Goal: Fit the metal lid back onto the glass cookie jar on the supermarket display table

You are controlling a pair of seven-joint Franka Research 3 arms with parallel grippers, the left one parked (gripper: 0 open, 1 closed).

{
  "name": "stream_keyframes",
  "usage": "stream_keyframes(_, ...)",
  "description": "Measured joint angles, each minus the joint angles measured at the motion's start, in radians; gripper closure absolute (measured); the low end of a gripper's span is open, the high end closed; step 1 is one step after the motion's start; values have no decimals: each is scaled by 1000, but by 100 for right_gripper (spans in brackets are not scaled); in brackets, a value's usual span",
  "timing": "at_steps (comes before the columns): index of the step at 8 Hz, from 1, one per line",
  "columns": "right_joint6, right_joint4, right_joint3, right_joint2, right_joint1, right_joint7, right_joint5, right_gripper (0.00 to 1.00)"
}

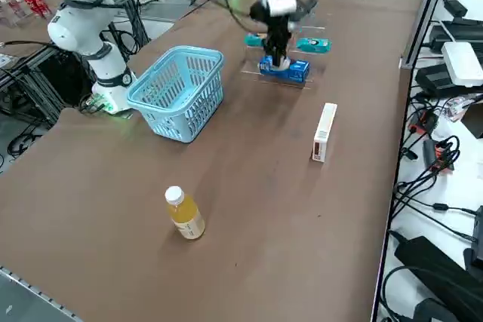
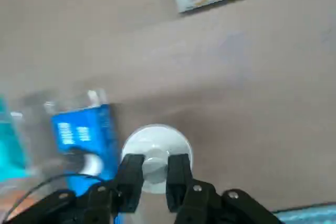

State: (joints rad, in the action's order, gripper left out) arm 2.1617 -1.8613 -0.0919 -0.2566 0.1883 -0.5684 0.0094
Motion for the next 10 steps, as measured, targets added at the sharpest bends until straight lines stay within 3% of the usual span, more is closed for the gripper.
stream_keyframes(3, 0, 53, -4, -9, 169, -320, -2, 73)
stream_keyframes(6, 0, 102, -5, -20, 300, -525, -43, 73)
stream_keyframes(10, 4, 138, -4, -108, 364, -613, -119, 73)
